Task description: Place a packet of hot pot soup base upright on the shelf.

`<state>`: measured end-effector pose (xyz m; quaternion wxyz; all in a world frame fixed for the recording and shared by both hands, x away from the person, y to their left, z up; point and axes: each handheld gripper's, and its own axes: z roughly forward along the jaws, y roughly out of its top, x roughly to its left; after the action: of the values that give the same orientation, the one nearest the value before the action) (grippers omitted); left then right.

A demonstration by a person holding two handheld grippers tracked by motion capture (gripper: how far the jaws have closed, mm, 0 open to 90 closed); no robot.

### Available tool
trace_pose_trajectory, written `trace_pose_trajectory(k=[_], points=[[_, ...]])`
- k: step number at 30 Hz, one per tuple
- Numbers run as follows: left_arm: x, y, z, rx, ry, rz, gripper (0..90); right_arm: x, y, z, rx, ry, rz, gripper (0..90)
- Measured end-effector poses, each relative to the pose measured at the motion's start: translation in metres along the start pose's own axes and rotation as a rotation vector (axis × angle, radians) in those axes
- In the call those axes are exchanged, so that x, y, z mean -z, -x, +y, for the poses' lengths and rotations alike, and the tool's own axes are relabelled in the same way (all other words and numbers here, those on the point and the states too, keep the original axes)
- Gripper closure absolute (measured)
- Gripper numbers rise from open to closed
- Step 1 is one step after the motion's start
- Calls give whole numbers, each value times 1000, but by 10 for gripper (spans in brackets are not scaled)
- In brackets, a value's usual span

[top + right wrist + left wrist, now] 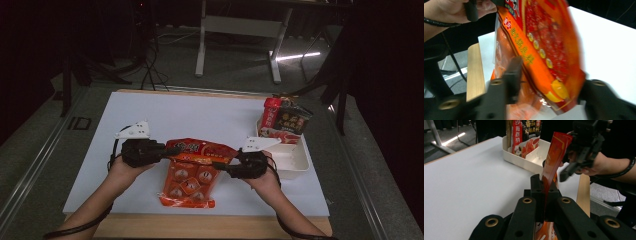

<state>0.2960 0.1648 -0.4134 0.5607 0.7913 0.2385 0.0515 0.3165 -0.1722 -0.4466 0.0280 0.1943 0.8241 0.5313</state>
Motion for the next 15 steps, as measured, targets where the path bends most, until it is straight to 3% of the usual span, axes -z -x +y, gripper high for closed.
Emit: trace_pose_trajectory(k=[3, 4, 6, 7, 8, 15], points=[[0, 2, 1, -8, -3, 0, 899, 1, 4, -1, -4, 2, 26, 700], [0, 2, 1, -9, -3, -2, 898, 1, 6, -1, -5, -5, 56, 745], [0, 2, 0, -8, -2, -9, 898, 2, 6, -1, -2, -7, 64, 760], [1, 1, 0, -10, -2, -11, 897, 1, 6, -1, 11, -18, 89, 853], [1, 1, 0, -10, -5, -15, 896, 1, 5, -1, 21, -24, 95, 885], [4, 0, 1, -12, -8, -28, 897, 3, 0, 4, 14, -53, 106, 900]])
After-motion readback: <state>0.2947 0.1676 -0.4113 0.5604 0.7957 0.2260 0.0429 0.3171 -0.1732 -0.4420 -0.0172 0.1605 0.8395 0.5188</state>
